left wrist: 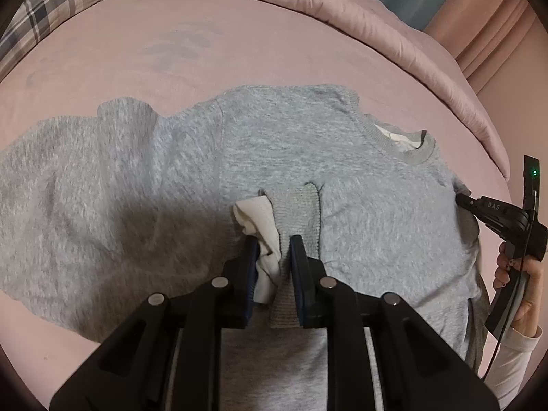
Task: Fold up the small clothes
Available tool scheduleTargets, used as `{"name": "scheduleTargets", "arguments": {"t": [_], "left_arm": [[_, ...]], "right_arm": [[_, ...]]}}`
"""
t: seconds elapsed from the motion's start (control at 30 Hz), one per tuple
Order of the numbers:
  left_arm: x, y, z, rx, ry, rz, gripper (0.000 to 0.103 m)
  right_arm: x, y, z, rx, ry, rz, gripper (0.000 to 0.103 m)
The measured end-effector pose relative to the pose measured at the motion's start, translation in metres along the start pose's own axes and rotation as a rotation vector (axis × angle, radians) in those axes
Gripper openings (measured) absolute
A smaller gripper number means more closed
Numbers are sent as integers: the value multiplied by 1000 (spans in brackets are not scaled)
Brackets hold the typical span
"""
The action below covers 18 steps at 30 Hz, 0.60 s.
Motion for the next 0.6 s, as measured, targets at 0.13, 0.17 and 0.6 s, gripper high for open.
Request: {"name": "scheduleTargets", "arguments": {"t": [0.13,0.17,0.6], "left_arm": [[-3,0,-1,19,4,2,22],[-4,0,-1,21,3,6,22],[-4,4,0,50,-2,16,23]], "right_arm": [[-1,0,2,5,-5,23,5],[-2,1,3,3,-6,27,5],[-4,6,-2,10,-27,59,5]]}}
Point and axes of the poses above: each gripper's, at about its wrist camera, not at the fingertips, and x roughly against the way its jaws point, y to its left, z to its underside, the point moved 10 cm from there along -x, roughly the way its jaws point, and after that the axes turned 2 degrees about z, right-handed, at the moved point
